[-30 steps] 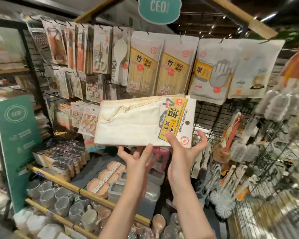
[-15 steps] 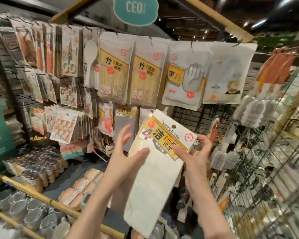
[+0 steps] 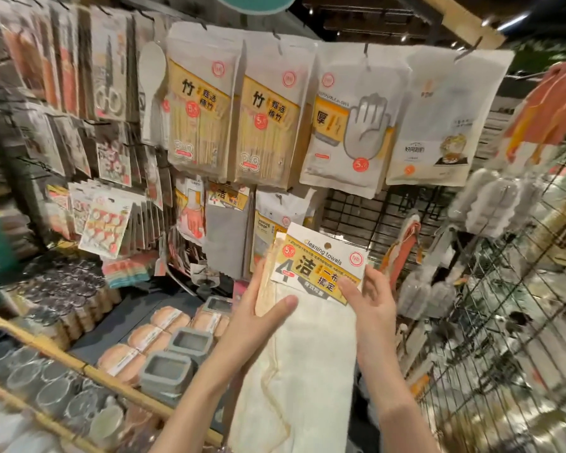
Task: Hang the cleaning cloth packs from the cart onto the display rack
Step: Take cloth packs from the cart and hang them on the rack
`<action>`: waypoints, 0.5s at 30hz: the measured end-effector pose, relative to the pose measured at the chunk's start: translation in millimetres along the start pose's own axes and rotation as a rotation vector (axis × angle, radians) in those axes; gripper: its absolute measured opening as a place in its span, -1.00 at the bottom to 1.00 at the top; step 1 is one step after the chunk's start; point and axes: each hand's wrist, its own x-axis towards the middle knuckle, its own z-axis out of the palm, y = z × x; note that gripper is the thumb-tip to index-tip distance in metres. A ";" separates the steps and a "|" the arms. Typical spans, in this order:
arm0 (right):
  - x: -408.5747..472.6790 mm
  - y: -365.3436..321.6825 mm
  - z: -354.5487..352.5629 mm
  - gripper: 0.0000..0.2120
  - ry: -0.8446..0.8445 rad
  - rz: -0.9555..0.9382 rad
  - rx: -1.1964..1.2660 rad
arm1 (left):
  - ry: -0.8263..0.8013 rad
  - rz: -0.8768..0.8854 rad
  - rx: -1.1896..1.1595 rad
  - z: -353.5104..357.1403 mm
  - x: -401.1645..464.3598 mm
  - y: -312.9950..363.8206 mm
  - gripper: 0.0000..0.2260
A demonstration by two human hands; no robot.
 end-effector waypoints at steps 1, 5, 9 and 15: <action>0.2 3.2 1.0 -0.56 0.019 0.003 -0.005 | -0.006 0.011 0.009 -0.4 1.5 -1.8 -0.40; 0.3 7.8 7.9 -0.50 0.035 0.034 -0.015 | -0.055 -0.010 -0.072 -8.8 11.2 -14.6 -0.29; 3.6 11.7 14.6 -0.61 -0.014 0.044 0.001 | -0.087 0.002 -0.099 -20.6 19.9 -27.6 -0.20; 6.2 29.9 23.5 -0.80 0.014 0.080 0.040 | -0.039 -0.023 -0.149 -34.7 23.5 -46.7 -0.40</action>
